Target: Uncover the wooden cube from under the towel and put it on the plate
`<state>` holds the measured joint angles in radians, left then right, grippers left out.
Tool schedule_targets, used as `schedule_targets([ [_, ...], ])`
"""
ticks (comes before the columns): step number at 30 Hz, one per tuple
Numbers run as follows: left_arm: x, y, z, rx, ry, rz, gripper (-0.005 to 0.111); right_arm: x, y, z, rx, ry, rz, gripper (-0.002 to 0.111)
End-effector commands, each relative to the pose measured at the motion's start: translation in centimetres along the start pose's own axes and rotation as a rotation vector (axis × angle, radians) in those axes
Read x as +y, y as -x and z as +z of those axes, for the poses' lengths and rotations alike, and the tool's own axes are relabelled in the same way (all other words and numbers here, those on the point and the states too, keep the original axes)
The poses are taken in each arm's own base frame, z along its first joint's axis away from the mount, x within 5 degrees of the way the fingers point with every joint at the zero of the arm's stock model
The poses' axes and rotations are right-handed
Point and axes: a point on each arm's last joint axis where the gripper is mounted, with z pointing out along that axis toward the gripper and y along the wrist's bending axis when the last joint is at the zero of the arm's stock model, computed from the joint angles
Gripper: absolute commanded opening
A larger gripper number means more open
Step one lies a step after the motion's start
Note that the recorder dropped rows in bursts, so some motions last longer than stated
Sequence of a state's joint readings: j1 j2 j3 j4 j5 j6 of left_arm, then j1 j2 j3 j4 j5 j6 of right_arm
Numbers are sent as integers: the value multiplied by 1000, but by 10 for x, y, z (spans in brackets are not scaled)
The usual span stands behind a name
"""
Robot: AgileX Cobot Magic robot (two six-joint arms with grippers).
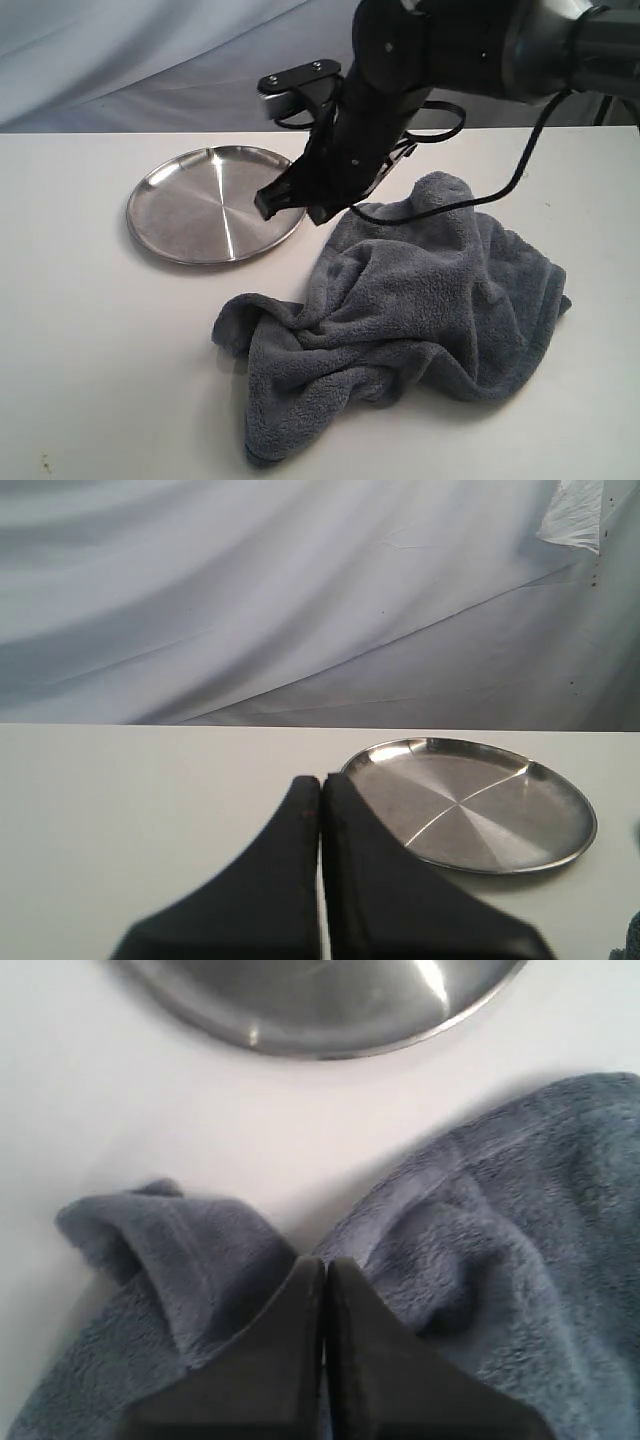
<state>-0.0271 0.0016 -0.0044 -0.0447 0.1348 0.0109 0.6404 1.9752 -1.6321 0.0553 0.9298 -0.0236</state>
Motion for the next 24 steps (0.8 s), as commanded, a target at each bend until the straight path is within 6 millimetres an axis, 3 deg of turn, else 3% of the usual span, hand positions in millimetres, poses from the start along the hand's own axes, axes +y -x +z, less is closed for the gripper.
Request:
schedule_targets([
  [1, 0, -1, 0, 1, -1, -3, 1, 36, -8, -1, 78, 19, -104, 0],
  [5, 0, -1, 0, 1, -1, -1, 1, 75, -32, -3, 108, 52, -203, 0],
  [10, 0, -1, 0, 1, -1, -1, 1, 84, -76, -4, 128, 60, -205, 0],
  [18, 0, -1, 0, 1, -1, -2, 1, 57, -143, -8, 199, 40, -155, 0],
  [24, 0, -1, 0, 1, -1, 0, 1, 22, -175, -19, 171, 6, -8, 0],
])
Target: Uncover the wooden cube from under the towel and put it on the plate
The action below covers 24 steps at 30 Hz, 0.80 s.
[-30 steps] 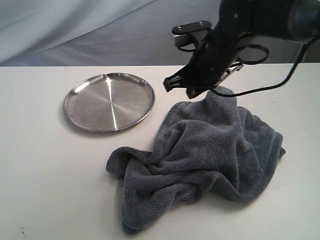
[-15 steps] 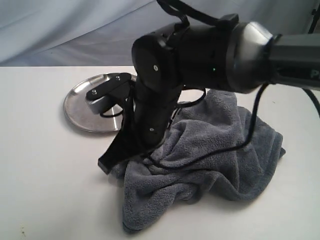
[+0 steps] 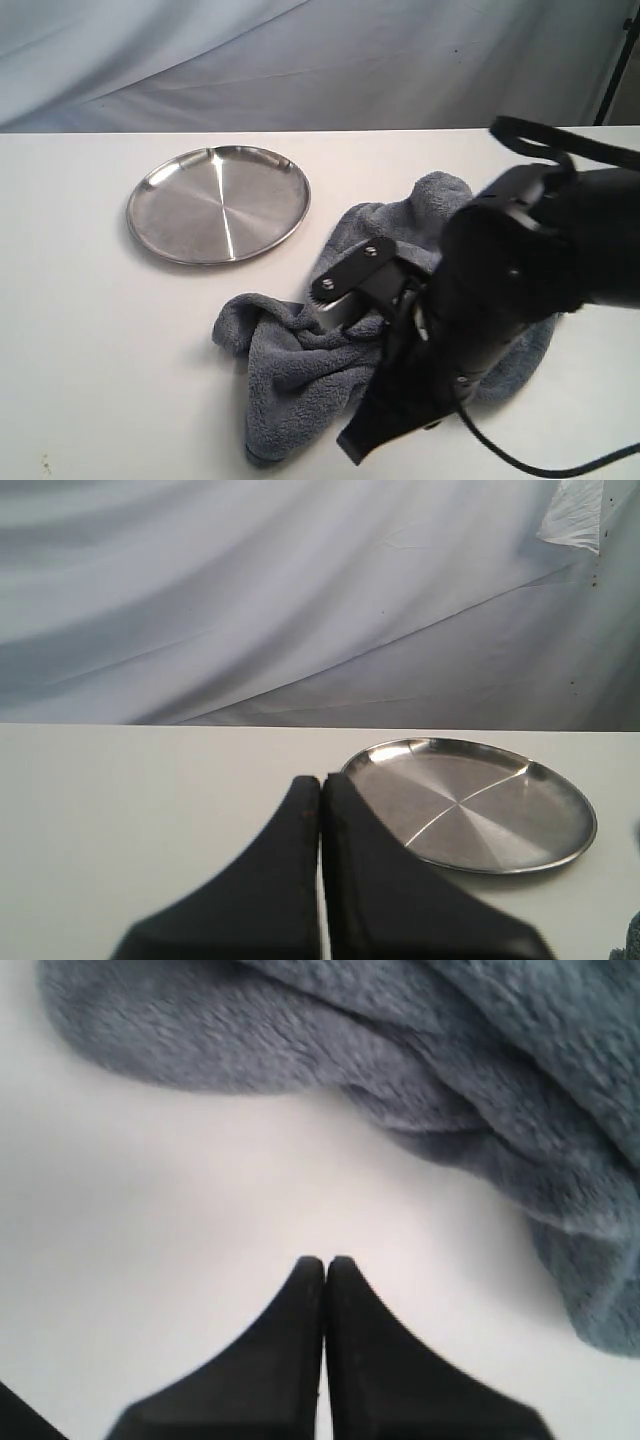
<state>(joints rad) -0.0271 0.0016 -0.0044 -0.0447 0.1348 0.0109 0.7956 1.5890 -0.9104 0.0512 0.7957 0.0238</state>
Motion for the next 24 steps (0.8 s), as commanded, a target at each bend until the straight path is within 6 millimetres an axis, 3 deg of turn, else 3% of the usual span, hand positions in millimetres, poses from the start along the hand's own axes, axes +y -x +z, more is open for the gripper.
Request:
schedule_targets([
  [1, 0, -1, 0, 1, -1, -1, 1, -22, -24, -4, -40, -20, 103, 0],
  [15, 0, -1, 0, 1, -1, -1, 1, -112, -44, -27, -195, -121, 451, 0],
  [20, 0, -1, 0, 1, -1, -1, 1, -150, -37, -37, -304, -179, 560, 0],
  [24, 0, -1, 0, 1, -1, -1, 1, -178, -17, -40, -304, -196, 589, 0],
])
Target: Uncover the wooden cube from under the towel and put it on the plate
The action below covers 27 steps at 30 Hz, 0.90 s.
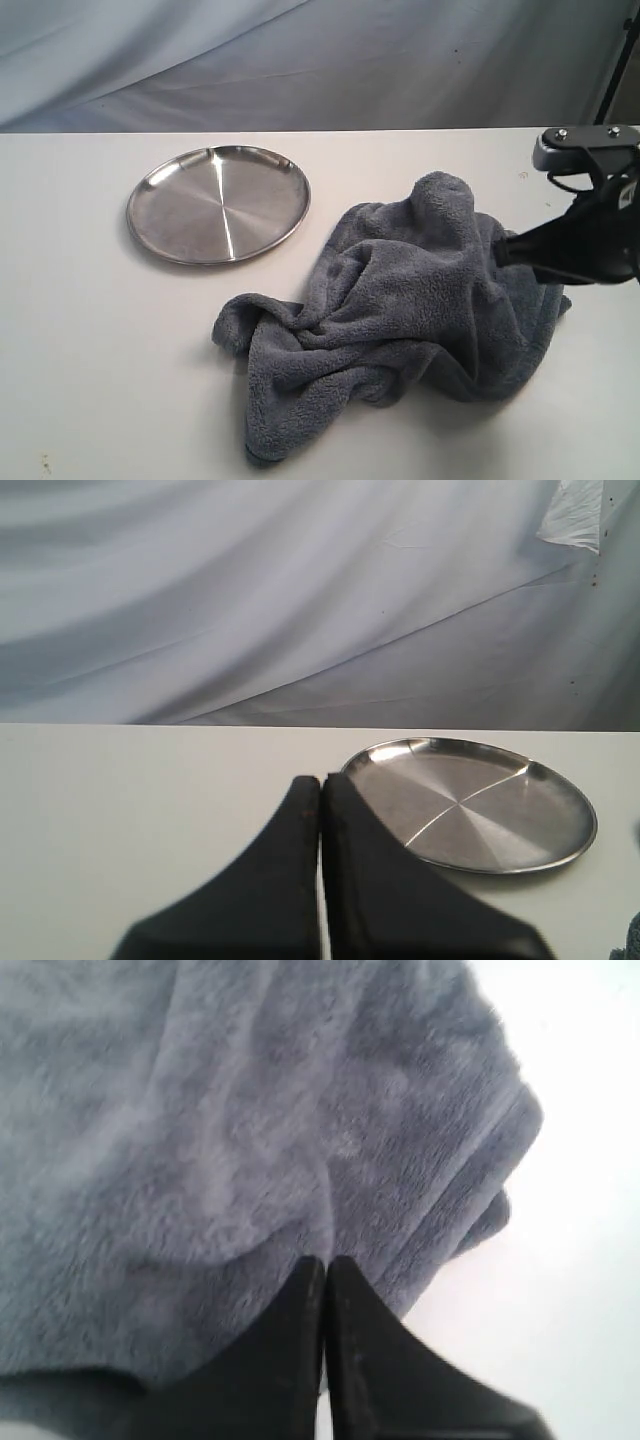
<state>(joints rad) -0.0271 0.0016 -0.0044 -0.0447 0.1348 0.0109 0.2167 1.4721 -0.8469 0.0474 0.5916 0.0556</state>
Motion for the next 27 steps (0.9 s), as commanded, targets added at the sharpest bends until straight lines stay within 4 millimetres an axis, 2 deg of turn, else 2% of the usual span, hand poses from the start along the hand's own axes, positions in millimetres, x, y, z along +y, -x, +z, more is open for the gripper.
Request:
schedule_targets([
  [1, 0, -1, 0, 1, -1, -1, 1, -11, 36, 9, -35, -22, 10, 0],
  [5, 0, -1, 0, 1, -1, -1, 1, -8, 64, 21, -22, -14, 14, 0],
  [8, 0, -1, 0, 1, -1, -1, 1, 5, 82, 27, 7, 12, -8, 0],
  [14, 0, -1, 0, 1, -1, -1, 1, 53, 106, 34, 21, 69, -134, 0],
  [21, 0, -1, 0, 1, -1, -1, 1, 118, 111, 27, -24, 175, -228, 0],
  [27, 0, -1, 0, 1, -1, -1, 1, 168, 88, 20, 9, 222, -362, 0],
])
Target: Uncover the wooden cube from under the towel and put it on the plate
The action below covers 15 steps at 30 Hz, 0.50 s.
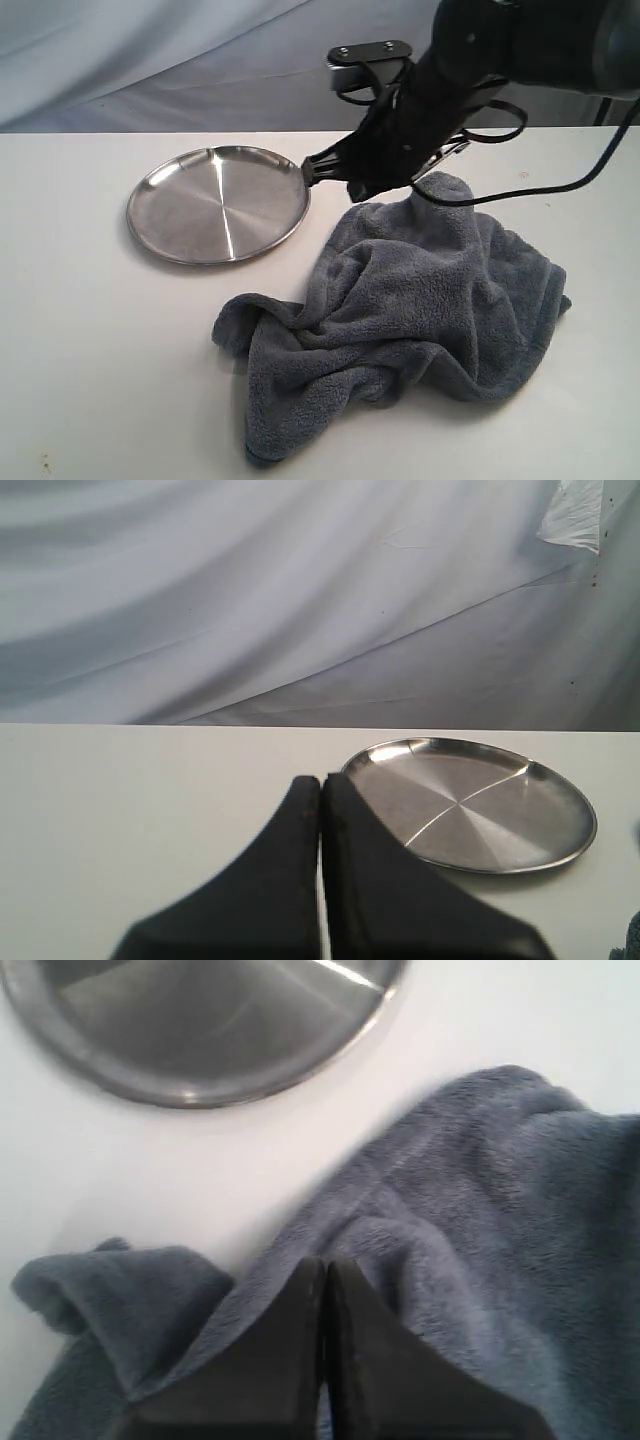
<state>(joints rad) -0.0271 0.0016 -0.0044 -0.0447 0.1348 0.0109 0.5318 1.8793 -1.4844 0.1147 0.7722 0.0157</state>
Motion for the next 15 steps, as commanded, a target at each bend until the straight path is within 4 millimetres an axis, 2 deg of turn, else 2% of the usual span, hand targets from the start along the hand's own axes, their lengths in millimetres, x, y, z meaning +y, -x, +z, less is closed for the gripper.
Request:
schedule_targets([
  [1, 0, -1, 0, 1, -1, -1, 1, 41, -9, 1, 46, 32, -118, 0],
  [8, 0, -1, 0, 1, -1, -1, 1, 95, -38, 3, 117, 60, -288, 0],
  [12, 0, -1, 0, 1, -1, -2, 1, 105, -63, 2, 127, 76, -309, 0],
  [15, 0, -1, 0, 1, -1, -2, 1, 100, -87, 0, 148, 74, -277, 0],
])
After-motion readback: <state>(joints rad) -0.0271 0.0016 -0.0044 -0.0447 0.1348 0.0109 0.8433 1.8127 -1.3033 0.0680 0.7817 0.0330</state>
